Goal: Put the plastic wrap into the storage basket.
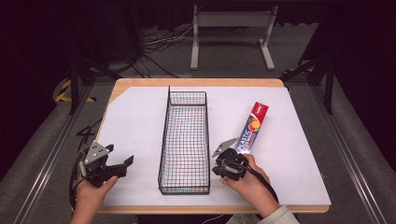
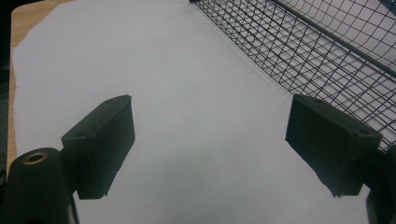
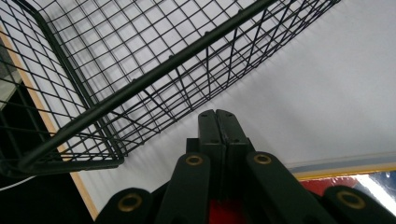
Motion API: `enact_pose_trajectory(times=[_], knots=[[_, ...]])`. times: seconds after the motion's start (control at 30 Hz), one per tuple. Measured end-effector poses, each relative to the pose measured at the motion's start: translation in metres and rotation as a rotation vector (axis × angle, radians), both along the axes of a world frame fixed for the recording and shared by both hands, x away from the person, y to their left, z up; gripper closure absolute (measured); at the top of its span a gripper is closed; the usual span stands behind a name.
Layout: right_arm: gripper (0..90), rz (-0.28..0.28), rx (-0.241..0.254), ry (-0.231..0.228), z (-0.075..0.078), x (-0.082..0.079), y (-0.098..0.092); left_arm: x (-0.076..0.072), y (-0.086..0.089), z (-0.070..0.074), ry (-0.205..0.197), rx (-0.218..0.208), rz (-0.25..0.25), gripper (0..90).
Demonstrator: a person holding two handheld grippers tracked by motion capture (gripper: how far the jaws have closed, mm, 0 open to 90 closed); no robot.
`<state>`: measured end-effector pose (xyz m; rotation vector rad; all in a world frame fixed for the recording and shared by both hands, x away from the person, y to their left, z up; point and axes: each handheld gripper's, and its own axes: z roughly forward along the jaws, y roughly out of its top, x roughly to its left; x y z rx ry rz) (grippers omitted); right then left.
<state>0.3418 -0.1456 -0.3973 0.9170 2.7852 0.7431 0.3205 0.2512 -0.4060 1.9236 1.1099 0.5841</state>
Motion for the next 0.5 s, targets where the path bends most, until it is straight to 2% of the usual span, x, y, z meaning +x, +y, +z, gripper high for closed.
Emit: enact_pose_trajectory(times=[0.23,0.5], knots=[[90.0,-0.011,-0.004,0.019,0.005,-0.004,-0.007,0.001,-0.001,0.000,0.002,-0.005,0.003,16.0],[90.0,-0.007,-0.068,0.053,0.008,-0.009,-0.013,0.001,-0.001,0.000,0.000,-0.002,0.002,16.0]])
